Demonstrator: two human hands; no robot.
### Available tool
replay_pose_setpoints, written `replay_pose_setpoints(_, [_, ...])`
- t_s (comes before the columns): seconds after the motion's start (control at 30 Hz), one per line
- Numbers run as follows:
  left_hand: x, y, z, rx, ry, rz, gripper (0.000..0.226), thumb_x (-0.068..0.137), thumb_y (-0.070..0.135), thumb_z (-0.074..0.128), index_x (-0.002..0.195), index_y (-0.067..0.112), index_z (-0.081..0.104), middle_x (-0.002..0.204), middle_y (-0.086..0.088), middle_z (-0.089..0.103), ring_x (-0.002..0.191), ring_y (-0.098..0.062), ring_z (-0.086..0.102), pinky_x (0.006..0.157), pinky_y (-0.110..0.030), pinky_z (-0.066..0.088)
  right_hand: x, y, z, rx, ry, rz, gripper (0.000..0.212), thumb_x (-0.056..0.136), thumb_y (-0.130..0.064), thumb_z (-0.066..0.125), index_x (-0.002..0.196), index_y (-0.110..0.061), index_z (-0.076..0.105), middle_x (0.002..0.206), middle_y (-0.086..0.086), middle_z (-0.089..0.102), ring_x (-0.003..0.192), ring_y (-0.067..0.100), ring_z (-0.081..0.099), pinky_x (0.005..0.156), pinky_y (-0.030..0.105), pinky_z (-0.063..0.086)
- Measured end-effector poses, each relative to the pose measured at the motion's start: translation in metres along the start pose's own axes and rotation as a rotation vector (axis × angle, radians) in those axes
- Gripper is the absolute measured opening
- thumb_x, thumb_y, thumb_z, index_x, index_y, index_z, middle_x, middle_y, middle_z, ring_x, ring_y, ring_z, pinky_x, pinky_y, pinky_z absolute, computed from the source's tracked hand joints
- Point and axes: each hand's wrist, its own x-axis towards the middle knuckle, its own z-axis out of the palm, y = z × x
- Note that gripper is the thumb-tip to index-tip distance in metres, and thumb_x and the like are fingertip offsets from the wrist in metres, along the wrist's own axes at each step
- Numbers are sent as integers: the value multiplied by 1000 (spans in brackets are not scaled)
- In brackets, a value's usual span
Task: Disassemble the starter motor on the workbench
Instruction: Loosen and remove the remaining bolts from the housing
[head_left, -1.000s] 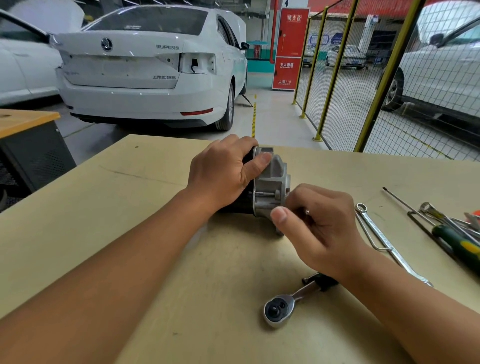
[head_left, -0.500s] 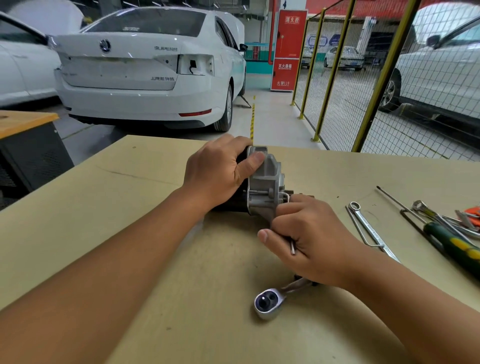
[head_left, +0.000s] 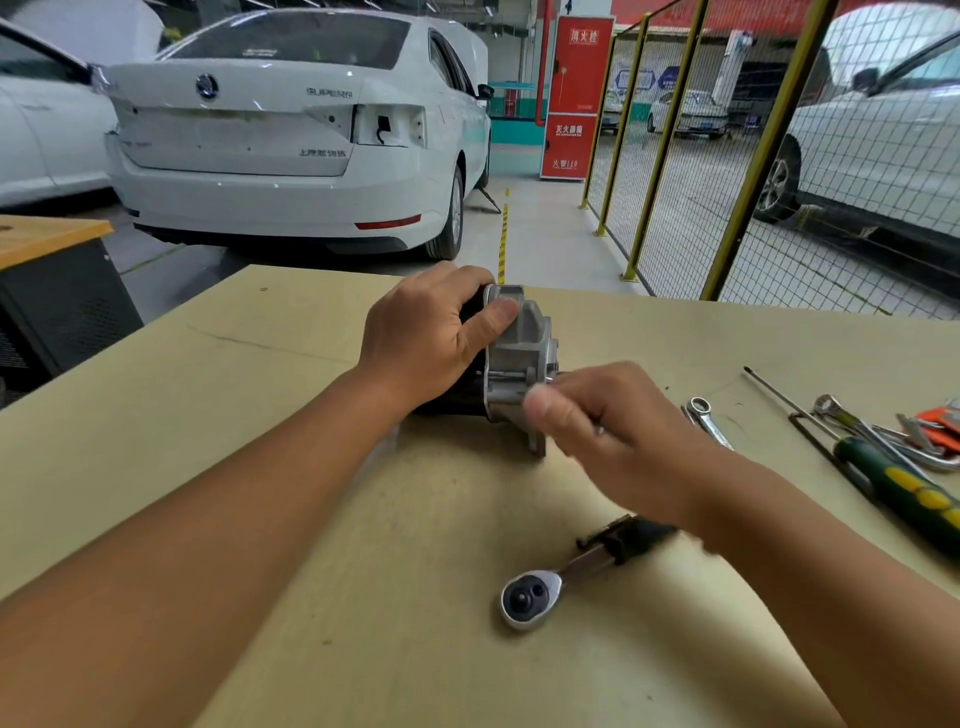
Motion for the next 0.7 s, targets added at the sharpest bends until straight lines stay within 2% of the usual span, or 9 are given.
replay_pose_setpoints(0.07, [0, 0, 1, -1, 4, 3, 64, 94, 72, 34, 117, 23, 70, 90, 6, 59, 87, -25, 59, 64, -33, 40, 9, -5, -5, 231, 128, 144, 63, 102, -54, 41, 50, -18, 46, 49, -5, 43, 47, 13, 40, 50, 31, 36])
replay_pose_setpoints(0.13, [0, 0, 2, -2, 13, 4, 64, 94, 71, 35, 116, 23, 70, 88, 10, 53, 87, -24, 59, 64, -32, 36, 20, -10, -14, 426, 175, 239, 62, 104, -51, 40, 48, -24, 40, 47, -7, 37, 48, 17, 38, 47, 22, 35])
replay_pose_setpoints(0.2, [-1, 0, 2, -3, 20, 7, 63, 95, 71, 36, 116, 22, 70, 87, 10, 51, 86, -24, 58, 64, -31, 34, 32, -12, -22, 550, 143, 359, 57, 103, -52, 39, 53, -23, 35, 51, -3, 30, 46, 17, 28, 43, 22, 27])
replay_pose_setpoints(0.27, [-1, 1, 2, -7, 22, 3, 63, 94, 71, 36, 117, 23, 70, 88, 8, 54, 86, -23, 58, 64, -31, 36, 43, -12, -29, 606, 104, 542, 60, 100, -62, 40, 54, -25, 33, 53, -2, 29, 47, 14, 21, 47, 26, 16])
replay_pose_setpoints(0.33, [-1, 1, 1, -9, 25, 1, 63, 94, 71, 36, 117, 23, 70, 90, 6, 58, 87, -24, 59, 65, -32, 38, 53, -12, -32, 618, 67, 665, 64, 97, -69, 40, 50, -25, 35, 52, -3, 31, 46, 14, 19, 46, 24, 15])
replay_pose_setpoints(0.5, [-1, -2, 4, -1, 31, 26, 58, 97, 67, 39, 117, 22, 69, 85, 12, 43, 80, -14, 45, 64, -30, 29, 73, -12, -37, 419, -129, 554, 64, 96, -70, 41, 51, -25, 43, 50, -5, 38, 40, 11, 26, 39, 20, 23])
replay_pose_setpoints(0.6, [-1, -3, 5, 0, 27, 25, 58, 97, 67, 38, 118, 23, 69, 86, 12, 44, 81, -12, 44, 64, -30, 29, 78, -11, -40, 381, -149, 520, 62, 99, -66, 39, 52, -26, 45, 49, -6, 38, 39, 10, 26, 38, 19, 23])
replay_pose_setpoints(0.7, [-1, -2, 4, -6, 20, 23, 61, 97, 69, 36, 121, 24, 69, 89, 11, 49, 82, -13, 46, 64, -30, 31, 77, -6, -39, 433, -96, 577, 63, 98, -68, 39, 52, -26, 43, 51, -5, 37, 43, 12, 24, 41, 21, 21])
